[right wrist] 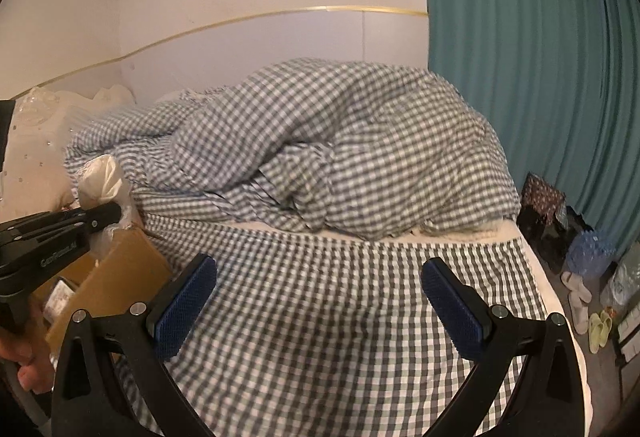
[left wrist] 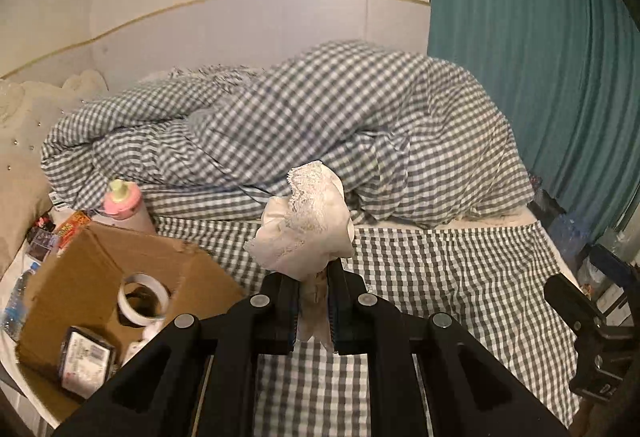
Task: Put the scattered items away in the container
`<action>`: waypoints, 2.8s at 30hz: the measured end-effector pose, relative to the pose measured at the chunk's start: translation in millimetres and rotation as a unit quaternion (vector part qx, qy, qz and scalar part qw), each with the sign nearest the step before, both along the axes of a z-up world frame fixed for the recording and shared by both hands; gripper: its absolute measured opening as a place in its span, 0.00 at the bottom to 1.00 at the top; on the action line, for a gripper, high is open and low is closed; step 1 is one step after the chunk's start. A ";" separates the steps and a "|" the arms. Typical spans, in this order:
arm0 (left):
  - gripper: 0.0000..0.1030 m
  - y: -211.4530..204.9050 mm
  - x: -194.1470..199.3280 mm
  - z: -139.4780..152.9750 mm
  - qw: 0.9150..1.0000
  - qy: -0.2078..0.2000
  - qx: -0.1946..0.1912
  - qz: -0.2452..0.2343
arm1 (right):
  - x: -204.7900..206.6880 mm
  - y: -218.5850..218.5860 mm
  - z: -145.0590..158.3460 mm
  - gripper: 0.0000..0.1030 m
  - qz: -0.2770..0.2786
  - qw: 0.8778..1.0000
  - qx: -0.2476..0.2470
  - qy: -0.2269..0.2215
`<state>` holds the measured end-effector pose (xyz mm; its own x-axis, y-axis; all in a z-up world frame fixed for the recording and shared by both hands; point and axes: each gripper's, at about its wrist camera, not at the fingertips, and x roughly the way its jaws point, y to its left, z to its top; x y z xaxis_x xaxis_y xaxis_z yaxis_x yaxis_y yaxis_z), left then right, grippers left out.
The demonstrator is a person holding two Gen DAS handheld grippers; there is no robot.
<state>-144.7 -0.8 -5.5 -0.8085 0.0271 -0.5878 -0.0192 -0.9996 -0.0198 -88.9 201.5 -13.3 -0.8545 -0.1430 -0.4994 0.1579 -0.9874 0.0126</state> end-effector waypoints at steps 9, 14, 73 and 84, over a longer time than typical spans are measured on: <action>0.11 -49.9 50.1 34.5 0.999 0.031 -0.011 0.030 | 17.0 -36.9 25.0 1.00 0.028 0.999 -0.005 0.018; 0.11 -75.2 66.6 47.0 0.998 0.042 -0.012 0.049 | 23.8 -65.2 35.7 1.00 0.051 0.998 -0.005 0.025; 0.82 -266.7 26.4 -82.9 0.977 -0.120 0.046 0.168 | -23.4 -248.6 -51.8 1.00 0.170 0.983 0.038 -0.064; 1.00 -242.7 31.9 -60.7 0.981 -0.097 0.022 0.166 | -9.0 -218.3 -29.3 1.00 0.153 0.987 0.030 -0.042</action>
<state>-112.8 -243.4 -66.2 -0.6494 -0.1901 -0.7363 0.3165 -0.9480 -0.0344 -97.9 -16.8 -42.6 -0.7309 -0.3556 -0.5826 0.4488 -0.8934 -0.0178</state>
